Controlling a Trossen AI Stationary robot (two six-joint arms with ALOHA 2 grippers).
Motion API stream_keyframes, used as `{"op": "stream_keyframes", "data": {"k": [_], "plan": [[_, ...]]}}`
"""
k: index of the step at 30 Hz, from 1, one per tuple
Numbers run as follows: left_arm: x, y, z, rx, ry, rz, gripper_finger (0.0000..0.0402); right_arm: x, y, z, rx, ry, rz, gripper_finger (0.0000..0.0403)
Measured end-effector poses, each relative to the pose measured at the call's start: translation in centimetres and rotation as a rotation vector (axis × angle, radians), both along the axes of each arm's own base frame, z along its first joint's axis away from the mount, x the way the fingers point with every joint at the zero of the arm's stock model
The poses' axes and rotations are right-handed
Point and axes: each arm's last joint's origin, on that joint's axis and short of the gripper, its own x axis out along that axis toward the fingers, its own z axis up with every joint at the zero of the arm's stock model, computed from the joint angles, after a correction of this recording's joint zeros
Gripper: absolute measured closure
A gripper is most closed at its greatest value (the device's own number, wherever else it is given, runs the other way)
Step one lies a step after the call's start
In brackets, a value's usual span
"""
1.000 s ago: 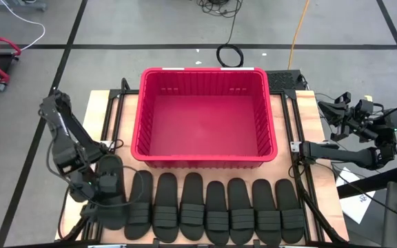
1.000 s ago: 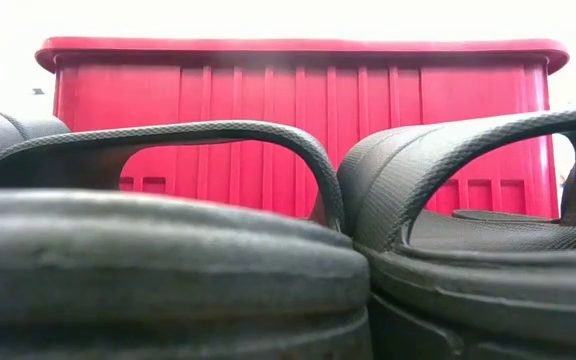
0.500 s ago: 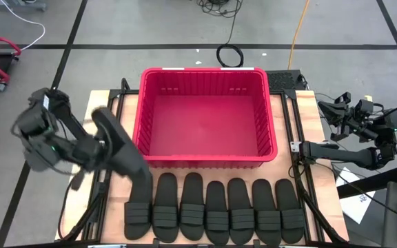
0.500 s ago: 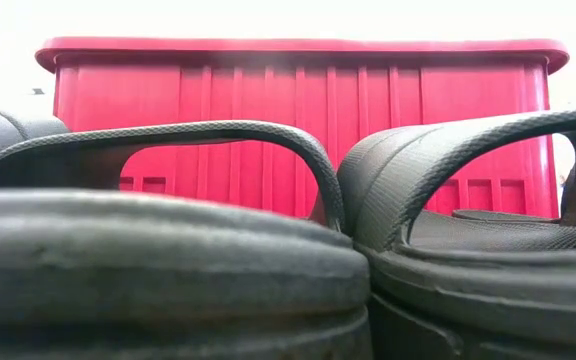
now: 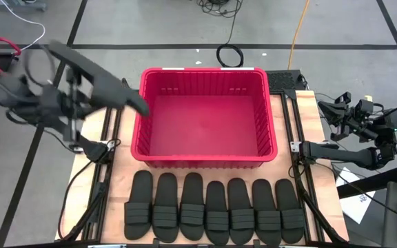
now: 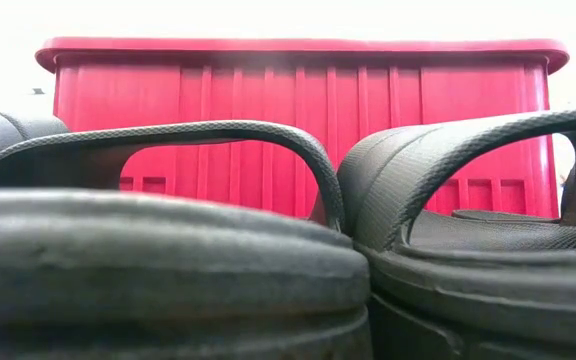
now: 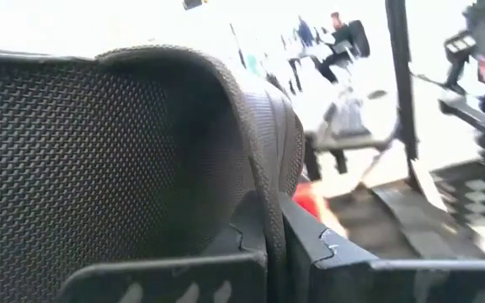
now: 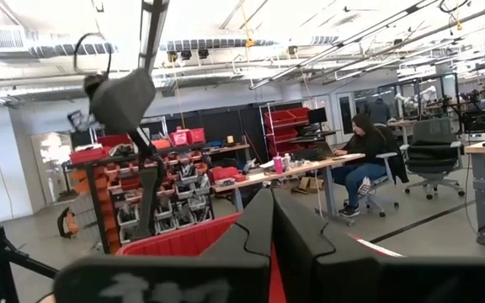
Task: Pick and place slides into bin
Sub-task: Put the black slide into the red bin
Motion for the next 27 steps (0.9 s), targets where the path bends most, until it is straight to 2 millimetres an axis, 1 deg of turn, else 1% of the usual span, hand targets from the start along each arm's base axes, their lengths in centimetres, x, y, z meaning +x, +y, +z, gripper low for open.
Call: {"op": "stream_keyframes", "data": {"k": [4, 6, 7, 9, 12, 14, 16, 18, 19, 23, 25, 27], "plan": [[-0.6, 0.9, 2.3, 0.083, -0.111, 0.058, 0.0401, 0.1, 0.0, -0.1, -0.010, 0.008, -0.003, 0.0403], [-0.1, 1.0, 3.1, 0.118, -0.117, 0.083, 0.0401, 0.2, 0.0, -0.2, -0.015, 0.015, -0.005, 0.0403], [0.4, 1.0, 3.5, 0.136, -0.115, 0.094, 0.0401, 0.3, 0.0, -0.2, -0.026, 0.022, -0.008, 0.0403], [2.2, 0.8, 4.0, 0.175, -0.099, 0.086, 0.0401, 0.4, 0.0, -0.3, -0.044, 0.034, -0.014, 0.0403], [6.1, 1.0, 4.1, 0.182, -0.054, 0.036, 0.0401, 0.5, -0.1, -0.4, -0.059, 0.046, -0.018, 0.0403], [9.2, 1.6, 3.6, 0.157, -0.006, -0.024, 0.0401, 0.5, -0.1, -0.4, -0.070, 0.052, -0.021, 0.0403], [12.1, 2.5, 2.6, 0.141, 0.058, -0.082, 0.0401, 0.5, -0.1, -0.4, -0.071, 0.052, -0.022, 0.0403], [14.7, 3.9, 1.6, 0.100, 0.111, -0.146, 0.0401, 0.5, -0.1, -0.4, -0.071, 0.053, -0.021, 0.0403], [15.6, 4.7, 1.3, 0.072, 0.115, -0.187, 0.0401, 0.5, -0.1, -0.4, -0.071, 0.053, -0.021, 0.0403], [18.1, 8.5, -0.4, -0.123, 0.183, -0.355, 0.0401, 0.5, -0.1, -0.5, -0.071, 0.061, -0.019, 0.0403], [18.6, 10.7, -1.8, -0.242, 0.258, -0.402, 0.0401, 0.6, -0.1, -0.6, -0.068, 0.075, -0.018, 0.0403], [18.8, 12.6, -3.2, -0.342, 0.331, -0.414, 0.0401, 0.6, -0.1, -0.8, -0.062, 0.094, -0.016, 0.0403]]}}
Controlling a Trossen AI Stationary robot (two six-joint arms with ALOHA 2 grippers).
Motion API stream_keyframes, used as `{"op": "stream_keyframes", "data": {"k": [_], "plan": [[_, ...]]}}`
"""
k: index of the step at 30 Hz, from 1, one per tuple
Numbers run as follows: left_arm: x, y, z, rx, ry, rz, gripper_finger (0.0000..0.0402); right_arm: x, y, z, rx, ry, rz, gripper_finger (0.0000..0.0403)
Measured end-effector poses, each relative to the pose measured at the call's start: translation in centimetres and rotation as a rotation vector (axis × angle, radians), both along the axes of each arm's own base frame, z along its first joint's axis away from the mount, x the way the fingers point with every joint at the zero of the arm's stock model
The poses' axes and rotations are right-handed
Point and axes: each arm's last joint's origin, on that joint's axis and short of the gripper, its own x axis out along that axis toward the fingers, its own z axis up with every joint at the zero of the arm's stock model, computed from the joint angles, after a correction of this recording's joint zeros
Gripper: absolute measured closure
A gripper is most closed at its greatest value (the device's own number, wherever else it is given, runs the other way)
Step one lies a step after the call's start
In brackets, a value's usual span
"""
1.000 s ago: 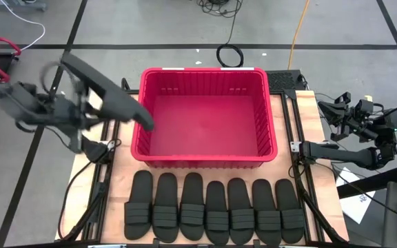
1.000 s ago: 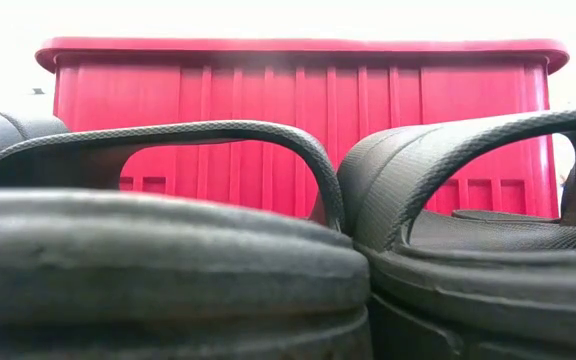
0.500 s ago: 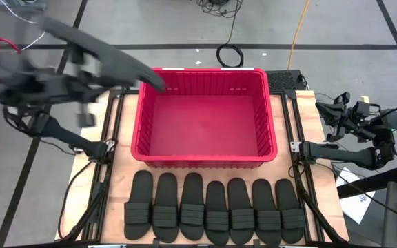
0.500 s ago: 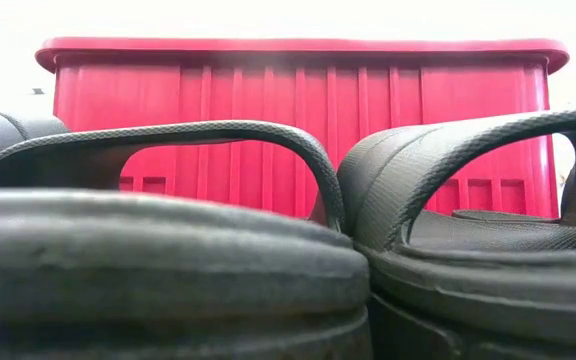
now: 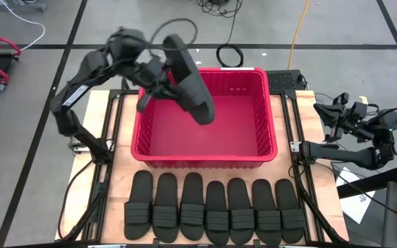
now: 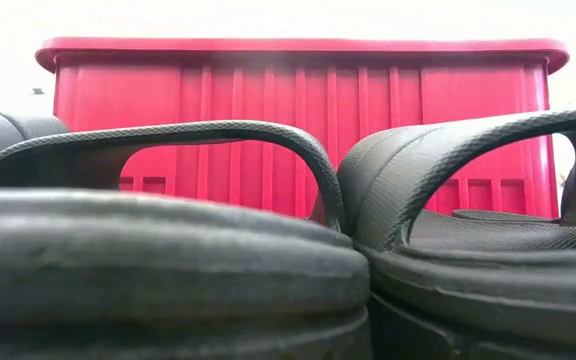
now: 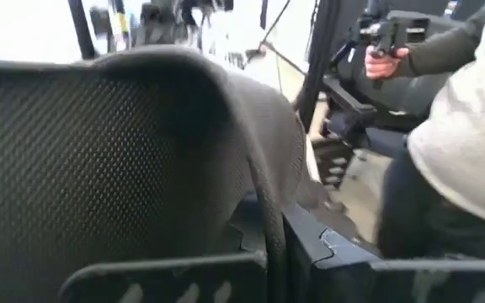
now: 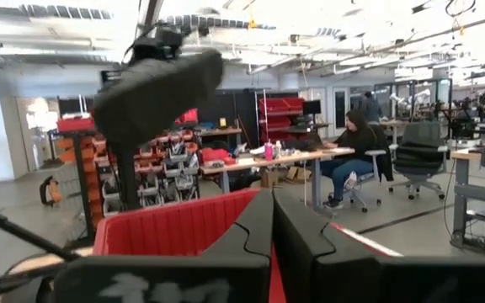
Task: Pick and place slides into bin
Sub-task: Put the black slide into the red bin
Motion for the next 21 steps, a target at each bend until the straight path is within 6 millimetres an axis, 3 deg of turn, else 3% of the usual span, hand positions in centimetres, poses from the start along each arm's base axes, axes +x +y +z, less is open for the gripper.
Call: {"op": "stream_keyframes", "data": {"k": [4, 12, 21], "plan": [[-0.7, 2.3, -2.2, -0.083, 0.154, 0.021, 0.0401, 0.1, 0.0, -0.4, 0.007, 0.044, 0.001, 0.0403], [-0.4, 3.0, -6.7, -0.002, 0.470, -0.040, 0.0401, 0.1, 0.0, -0.7, 0.007, 0.078, -0.002, 0.0403], [-0.7, 6.1, -8.9, 0.122, 0.523, 0.004, 0.0401, 0.1, 0.0, -0.7, 0.012, 0.075, -0.008, 0.0403]]}}
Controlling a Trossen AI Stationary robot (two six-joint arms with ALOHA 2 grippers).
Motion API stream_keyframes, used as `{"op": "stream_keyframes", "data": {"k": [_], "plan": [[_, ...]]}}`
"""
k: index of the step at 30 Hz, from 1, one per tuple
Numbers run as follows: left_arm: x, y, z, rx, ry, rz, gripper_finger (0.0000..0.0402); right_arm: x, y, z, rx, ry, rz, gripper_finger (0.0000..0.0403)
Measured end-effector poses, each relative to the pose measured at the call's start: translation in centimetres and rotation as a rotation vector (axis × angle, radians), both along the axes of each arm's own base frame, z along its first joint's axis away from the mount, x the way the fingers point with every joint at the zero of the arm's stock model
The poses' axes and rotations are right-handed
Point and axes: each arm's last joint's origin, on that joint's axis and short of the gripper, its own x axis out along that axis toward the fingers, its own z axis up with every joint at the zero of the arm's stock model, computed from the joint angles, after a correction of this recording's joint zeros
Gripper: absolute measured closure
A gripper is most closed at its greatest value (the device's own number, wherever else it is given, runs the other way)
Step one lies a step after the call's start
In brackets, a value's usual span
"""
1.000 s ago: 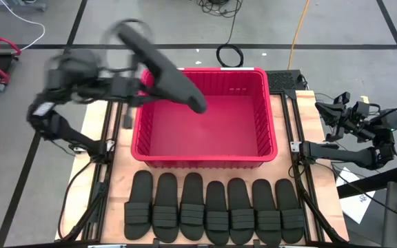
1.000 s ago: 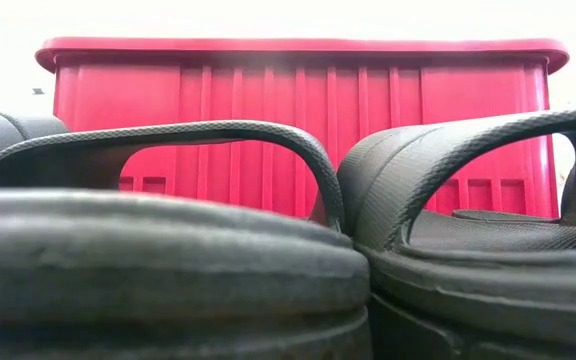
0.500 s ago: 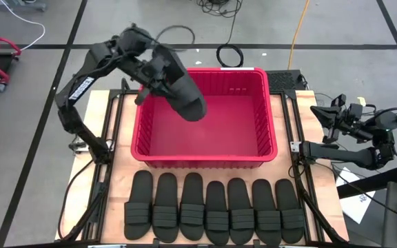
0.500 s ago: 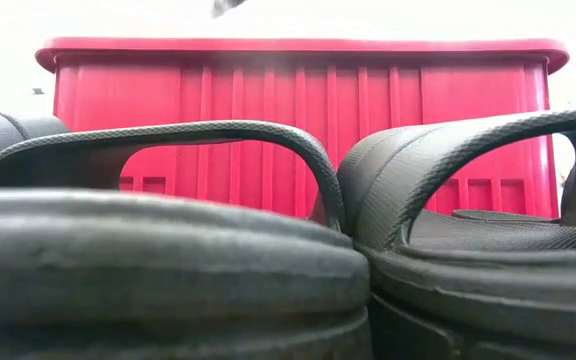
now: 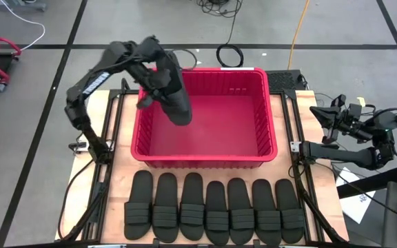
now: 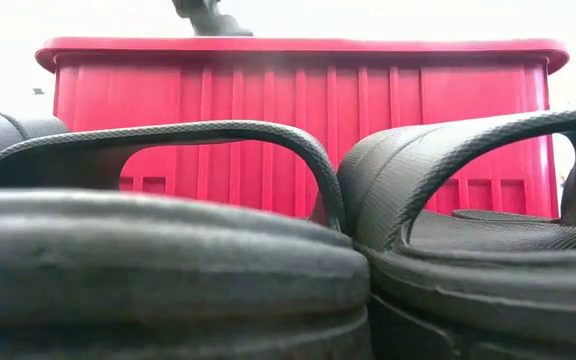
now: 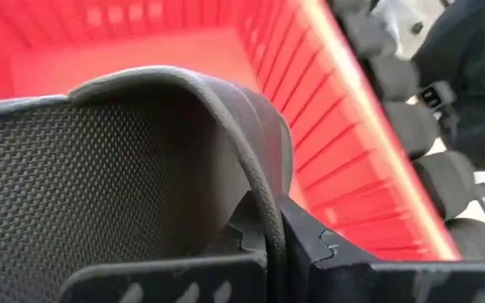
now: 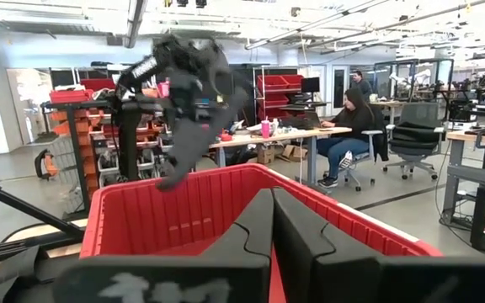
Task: Pick and place slides into bin
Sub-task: Put the black slide into the red bin
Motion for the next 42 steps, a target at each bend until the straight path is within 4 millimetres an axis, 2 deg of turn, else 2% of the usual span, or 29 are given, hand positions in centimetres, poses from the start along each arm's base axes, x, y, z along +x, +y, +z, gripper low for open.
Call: {"op": "stream_keyframes", "data": {"k": [4, 9, 12, 16, 19, 23, 33, 42], "plan": [[0.1, 0.6, -1.4, -0.017, 0.051, 0.014, 0.0401, 0.0, 0.0, 0.0, 0.000, 0.000, -0.003, 0.0403], [0.9, 1.1, -5.0, -0.079, 0.139, -0.034, 0.0401, 0.0, -0.1, 0.0, 0.015, -0.006, -0.025, 0.0403], [0.5, 0.8, -6.1, -0.121, 0.175, -0.034, 0.0401, 0.0, -0.1, 0.0, 0.010, -0.004, -0.025, 0.0403], [0.8, 0.9, -9.1, -0.154, 0.265, -0.057, 0.0401, 0.0, -0.1, 0.0, 0.003, 0.000, -0.027, 0.0403], [0.6, 0.3, -9.8, -0.147, 0.288, -0.097, 0.0401, 0.0, -0.1, 0.0, 0.001, 0.001, -0.028, 0.0403], [0.5, 0.1, -11.9, -0.158, 0.350, -0.134, 0.0401, 0.0, -0.1, 0.0, 0.001, 0.001, -0.028, 0.0403], [0.5, -1.2, -14.9, -0.186, 0.396, -0.212, 0.0401, 0.0, -0.1, 0.0, 0.001, 0.001, -0.029, 0.0403], [0.4, -1.5, -16.8, -0.248, 0.348, -0.232, 0.0401, 0.0, -0.1, 0.0, 0.001, 0.001, -0.029, 0.0403]]}}
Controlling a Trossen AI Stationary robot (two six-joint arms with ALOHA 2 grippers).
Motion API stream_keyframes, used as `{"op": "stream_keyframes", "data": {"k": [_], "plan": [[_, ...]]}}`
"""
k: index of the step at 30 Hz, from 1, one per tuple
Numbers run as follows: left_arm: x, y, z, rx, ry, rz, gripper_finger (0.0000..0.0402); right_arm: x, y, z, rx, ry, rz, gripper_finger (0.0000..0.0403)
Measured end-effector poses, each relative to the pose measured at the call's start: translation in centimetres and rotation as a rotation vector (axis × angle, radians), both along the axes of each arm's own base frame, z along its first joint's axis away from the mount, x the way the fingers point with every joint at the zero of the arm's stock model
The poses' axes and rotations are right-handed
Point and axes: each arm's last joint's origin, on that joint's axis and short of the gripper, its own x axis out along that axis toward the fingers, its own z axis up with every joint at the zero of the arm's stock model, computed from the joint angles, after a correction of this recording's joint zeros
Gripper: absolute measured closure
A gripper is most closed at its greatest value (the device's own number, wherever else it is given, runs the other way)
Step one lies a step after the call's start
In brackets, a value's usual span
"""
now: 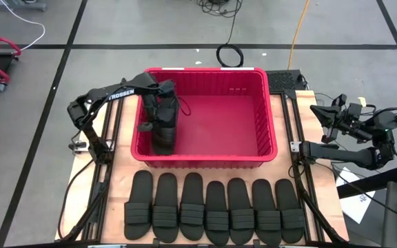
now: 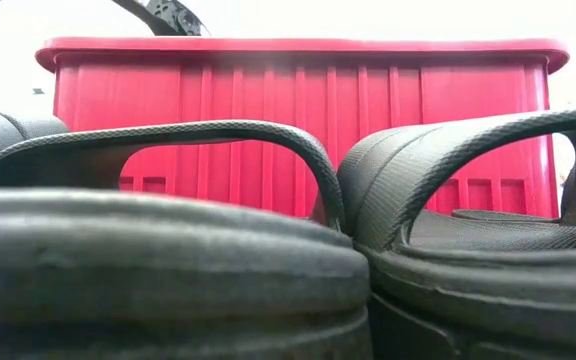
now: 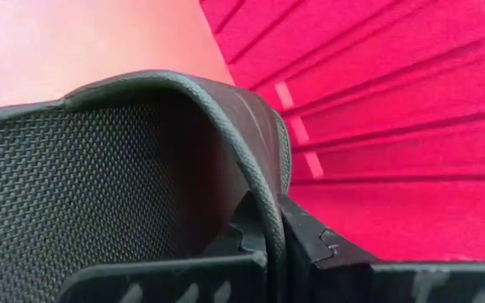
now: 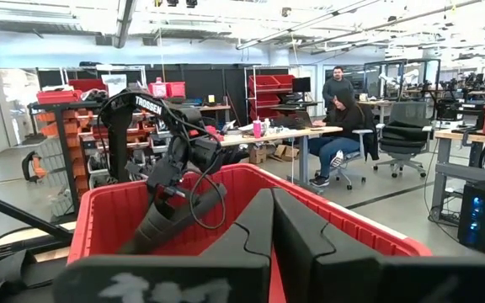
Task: Pick and place slides into bin
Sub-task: Put the black slide into the red bin
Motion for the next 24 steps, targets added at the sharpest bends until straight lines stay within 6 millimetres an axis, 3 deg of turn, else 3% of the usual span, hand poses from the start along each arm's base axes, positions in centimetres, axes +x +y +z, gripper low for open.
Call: {"op": "stream_keyframes", "data": {"k": [13, 24], "plan": [[-0.3, -0.2, -4.3, -0.005, 0.052, 0.099, 0.0401, 0.0, 0.0, 0.0, 0.020, -0.009, 0.003, 0.0403], [0.0, -0.3, -5.5, 0.150, 0.070, 0.063, 0.0394, 0.0, 0.0, 0.0, 0.020, -0.010, 0.004, 0.0403]]}}
